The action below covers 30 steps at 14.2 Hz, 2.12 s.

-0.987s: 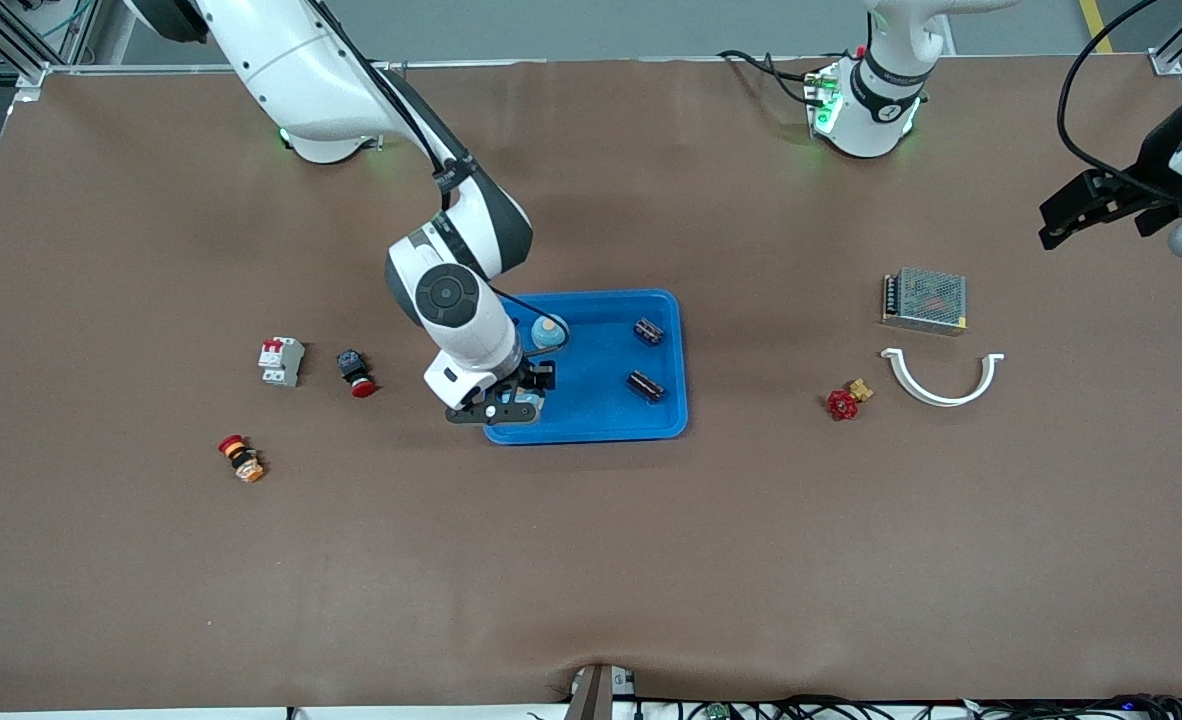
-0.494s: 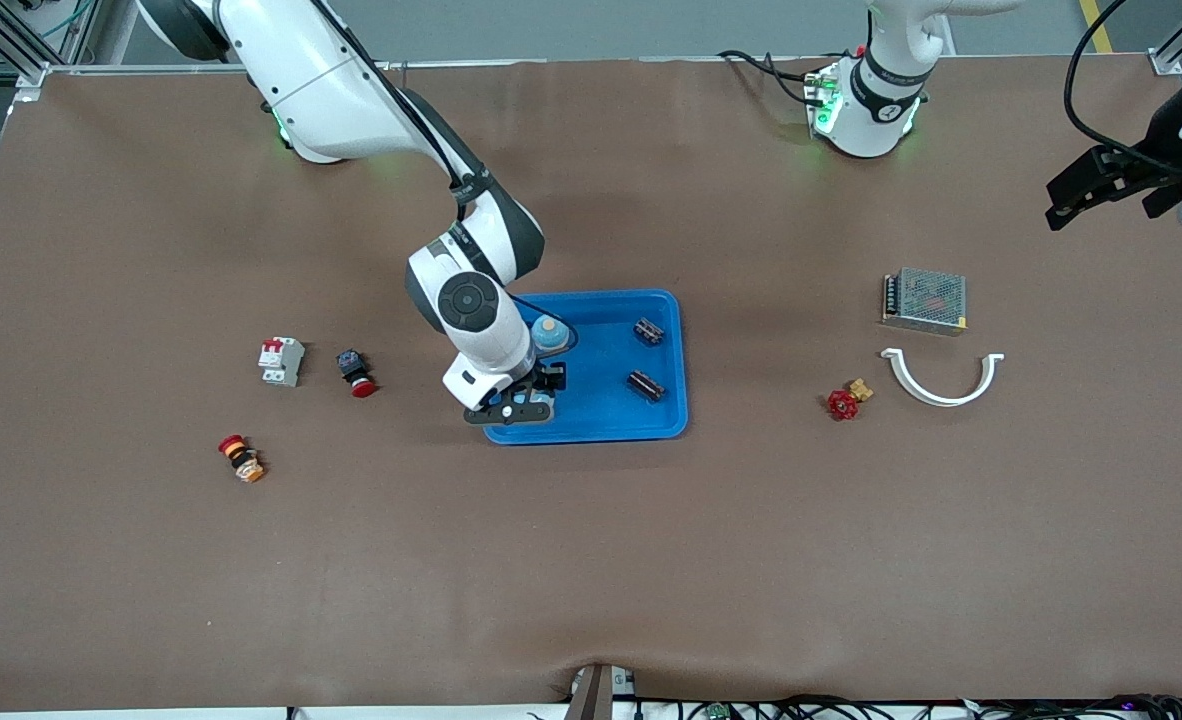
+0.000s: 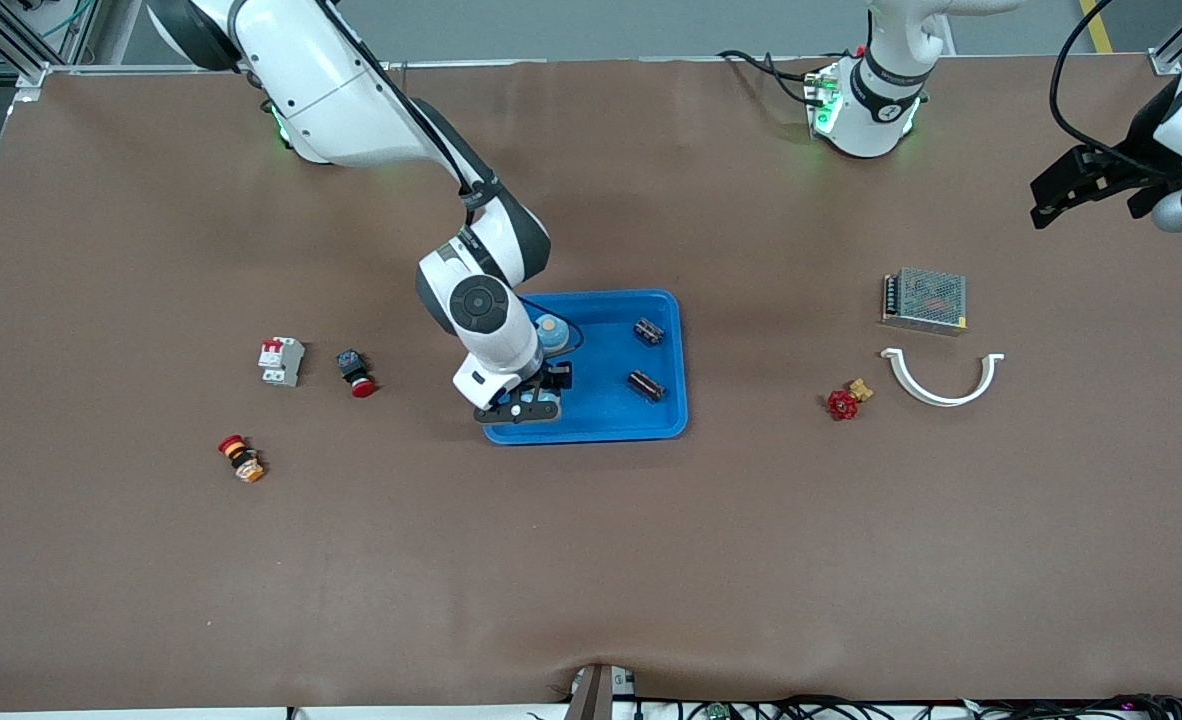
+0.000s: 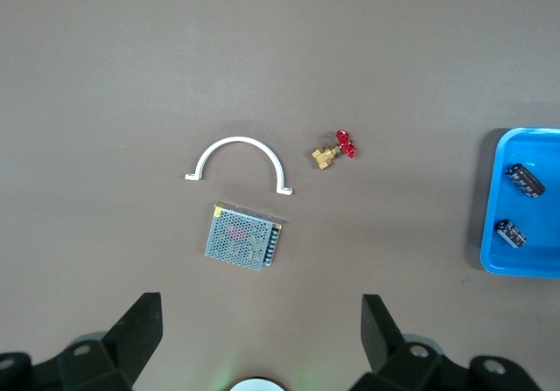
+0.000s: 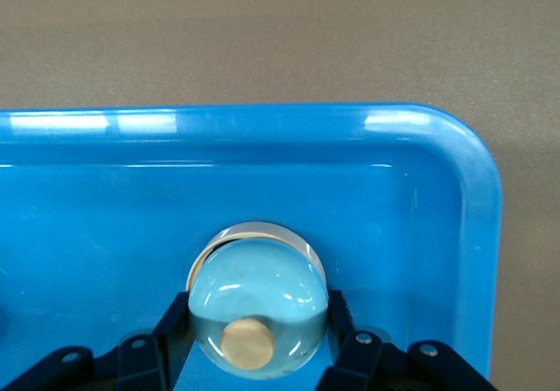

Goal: Place electrolytic capacitor and blue bell in tray

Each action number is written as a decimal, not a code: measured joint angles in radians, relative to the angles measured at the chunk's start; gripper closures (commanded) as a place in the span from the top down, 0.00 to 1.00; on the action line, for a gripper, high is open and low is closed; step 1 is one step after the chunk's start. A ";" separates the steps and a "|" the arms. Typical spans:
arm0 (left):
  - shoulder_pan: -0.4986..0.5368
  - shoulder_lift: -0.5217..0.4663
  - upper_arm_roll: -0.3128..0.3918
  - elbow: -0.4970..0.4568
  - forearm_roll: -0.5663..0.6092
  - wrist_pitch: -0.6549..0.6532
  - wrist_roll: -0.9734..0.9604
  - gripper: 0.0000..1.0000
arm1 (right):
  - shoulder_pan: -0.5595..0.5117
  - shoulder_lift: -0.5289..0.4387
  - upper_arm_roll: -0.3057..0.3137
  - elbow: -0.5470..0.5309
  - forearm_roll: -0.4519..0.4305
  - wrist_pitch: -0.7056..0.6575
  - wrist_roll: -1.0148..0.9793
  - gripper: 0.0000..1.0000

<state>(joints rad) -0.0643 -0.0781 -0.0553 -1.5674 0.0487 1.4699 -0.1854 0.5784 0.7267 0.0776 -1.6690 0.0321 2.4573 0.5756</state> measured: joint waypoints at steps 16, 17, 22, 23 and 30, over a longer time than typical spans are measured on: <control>0.004 0.000 0.003 -0.014 0.000 0.007 0.000 1.00 | 0.019 -0.378 0.002 -0.020 0.000 -0.495 0.004 1.00; 0.004 0.000 0.003 -0.014 0.000 0.007 0.000 1.00 | 0.020 -0.443 0.002 -0.062 0.000 -0.510 0.004 1.00; 0.004 -0.001 0.004 -0.013 0.000 0.007 0.000 1.00 | -0.019 -0.679 -0.021 -0.192 -0.006 -0.626 -0.045 1.00; 0.004 -0.001 0.004 -0.013 0.000 0.007 0.000 1.00 | -0.053 -0.714 -0.025 -0.193 -0.007 -0.666 -0.082 1.00; 0.004 -0.001 0.006 -0.013 0.000 0.007 0.000 1.00 | -0.347 -0.988 -0.037 -0.283 -0.018 -0.793 -0.394 1.00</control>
<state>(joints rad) -0.0599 -0.0787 -0.0492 -1.5805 0.0486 1.4773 -0.1854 0.2310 -0.2610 0.0408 -1.9516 0.0141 1.6647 0.1819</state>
